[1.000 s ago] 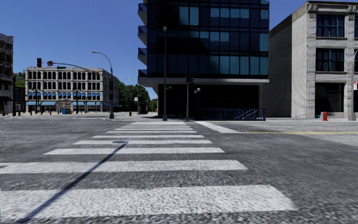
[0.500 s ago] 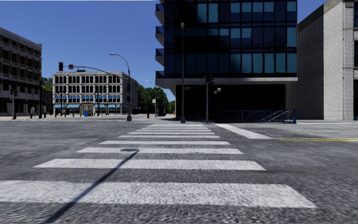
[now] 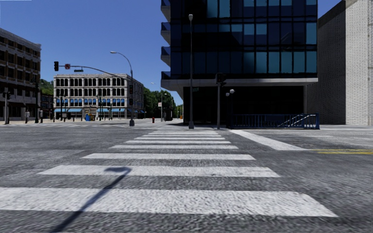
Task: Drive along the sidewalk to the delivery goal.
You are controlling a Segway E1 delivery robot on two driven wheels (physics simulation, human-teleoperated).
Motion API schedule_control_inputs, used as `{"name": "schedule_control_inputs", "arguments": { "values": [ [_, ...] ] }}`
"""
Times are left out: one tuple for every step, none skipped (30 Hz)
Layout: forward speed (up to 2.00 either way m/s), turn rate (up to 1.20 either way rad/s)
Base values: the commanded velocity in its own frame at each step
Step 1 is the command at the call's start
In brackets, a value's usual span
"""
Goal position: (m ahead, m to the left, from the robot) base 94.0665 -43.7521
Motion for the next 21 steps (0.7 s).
{"name": "schedule_control_inputs", "arguments": {
  "values": [
    [2.00,0.00],
    [2.00,0.00],
    [2.00,0.00],
    [2.00,0.00],
    [2.00,0.00],
    [2.00,0.00],
    [2.00,0.00],
    [2.00,0.00],
    [2.00,0.00],
    [2.00,0.00],
    [2.00,0.00],
    [2.00,0.00],
    [2.00,0.00],
    [2.00,0.00],
    [2.00,0.00],
    [2.00,0.00],
    [2.00,0.00],
    [2.00,0.08],
    [2.00,0.08],
    [2.00,0.10],
    [2.00,0.13]
  ]
}}
